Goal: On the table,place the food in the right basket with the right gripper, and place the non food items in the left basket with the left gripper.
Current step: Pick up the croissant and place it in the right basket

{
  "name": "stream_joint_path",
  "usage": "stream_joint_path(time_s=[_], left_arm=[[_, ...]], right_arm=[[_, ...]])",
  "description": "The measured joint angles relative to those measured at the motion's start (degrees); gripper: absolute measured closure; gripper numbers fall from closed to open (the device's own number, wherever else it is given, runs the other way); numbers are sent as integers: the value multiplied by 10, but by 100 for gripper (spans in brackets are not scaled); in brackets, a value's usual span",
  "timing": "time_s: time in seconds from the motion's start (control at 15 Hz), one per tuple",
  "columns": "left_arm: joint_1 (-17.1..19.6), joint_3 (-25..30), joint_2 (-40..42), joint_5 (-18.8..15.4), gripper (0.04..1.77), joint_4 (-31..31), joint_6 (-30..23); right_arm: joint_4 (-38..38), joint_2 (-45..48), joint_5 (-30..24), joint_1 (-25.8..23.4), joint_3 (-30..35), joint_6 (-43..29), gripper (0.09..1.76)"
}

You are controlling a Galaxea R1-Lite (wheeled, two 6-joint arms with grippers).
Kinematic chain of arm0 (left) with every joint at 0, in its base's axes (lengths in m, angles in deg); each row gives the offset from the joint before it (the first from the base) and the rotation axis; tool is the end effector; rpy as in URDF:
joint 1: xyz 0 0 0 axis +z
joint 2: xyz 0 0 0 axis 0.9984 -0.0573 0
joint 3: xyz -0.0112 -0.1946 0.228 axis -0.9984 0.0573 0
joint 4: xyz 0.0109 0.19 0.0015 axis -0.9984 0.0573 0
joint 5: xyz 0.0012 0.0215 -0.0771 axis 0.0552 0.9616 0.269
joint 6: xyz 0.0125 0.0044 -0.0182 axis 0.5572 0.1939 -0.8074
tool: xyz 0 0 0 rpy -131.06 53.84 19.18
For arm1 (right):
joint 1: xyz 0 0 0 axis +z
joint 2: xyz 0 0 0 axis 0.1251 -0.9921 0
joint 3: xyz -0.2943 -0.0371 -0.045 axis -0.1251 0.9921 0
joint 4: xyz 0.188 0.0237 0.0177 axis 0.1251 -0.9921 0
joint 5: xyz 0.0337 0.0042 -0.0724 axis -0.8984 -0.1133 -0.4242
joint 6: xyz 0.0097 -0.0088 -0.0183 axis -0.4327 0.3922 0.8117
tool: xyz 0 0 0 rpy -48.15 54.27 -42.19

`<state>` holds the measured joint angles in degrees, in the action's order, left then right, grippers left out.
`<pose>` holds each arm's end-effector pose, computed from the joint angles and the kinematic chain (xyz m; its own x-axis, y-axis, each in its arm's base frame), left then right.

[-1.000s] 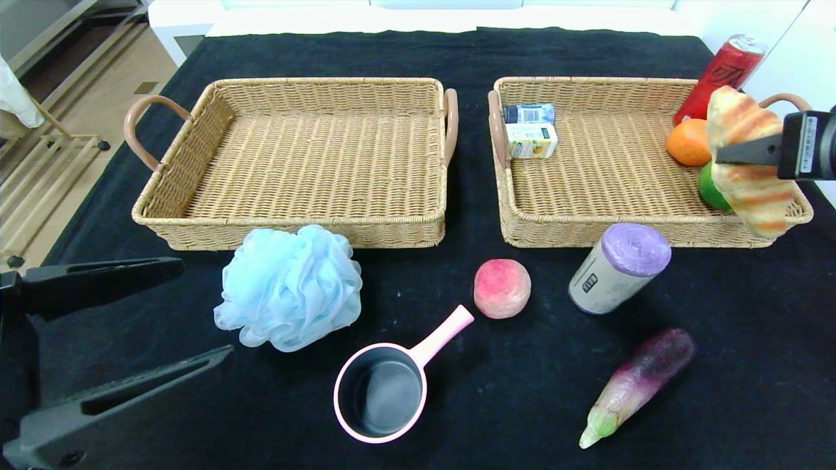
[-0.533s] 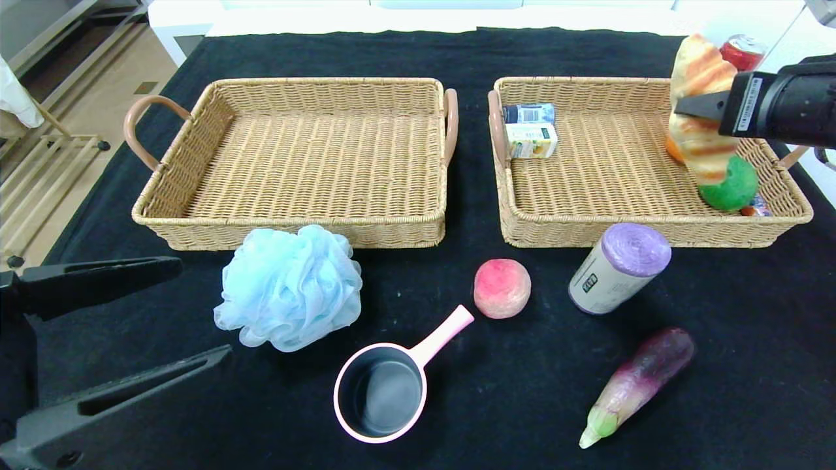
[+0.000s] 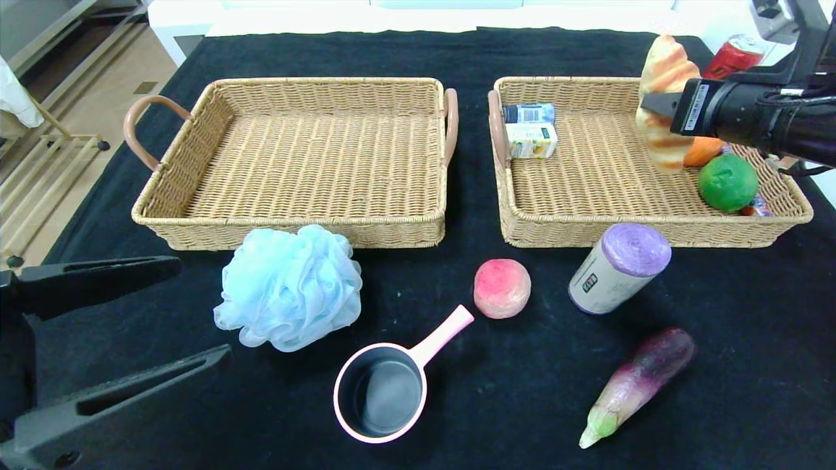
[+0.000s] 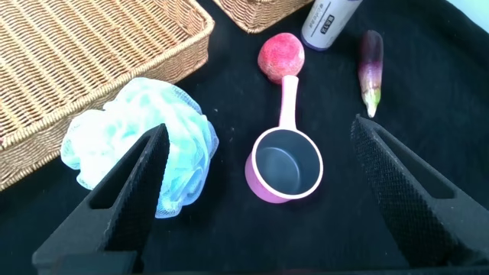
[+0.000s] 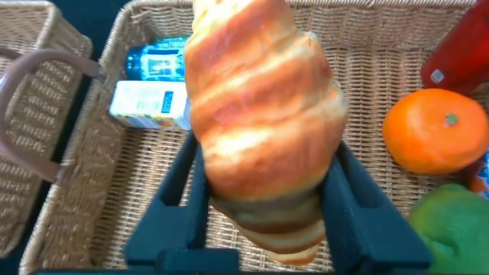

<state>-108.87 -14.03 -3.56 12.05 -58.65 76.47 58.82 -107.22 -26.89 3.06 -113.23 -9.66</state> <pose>0.0962 -0.0478 0.2665 0.7260 -0.6823 -0.0859 0.6876 0.7176 0.1110 0.3285 0.0596 0.3340 0.9822 0.1878 -0.0013 -0.1870 0.9786 0.0859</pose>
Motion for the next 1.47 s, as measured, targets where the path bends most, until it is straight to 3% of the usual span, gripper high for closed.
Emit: stream_joint_path(time_s=[0.27, 0.53, 1.47], left_arm=[[0, 0, 0, 0, 9, 0, 0], [0, 0, 0, 0, 9, 0, 0], [-1, 1, 0, 0, 9, 1, 0]], right_arm=[[-2, -12, 1, -1, -4, -1, 58], [-5, -16, 2, -1, -5, -1, 40], [-40, -15, 14, -7, -23, 0, 18]])
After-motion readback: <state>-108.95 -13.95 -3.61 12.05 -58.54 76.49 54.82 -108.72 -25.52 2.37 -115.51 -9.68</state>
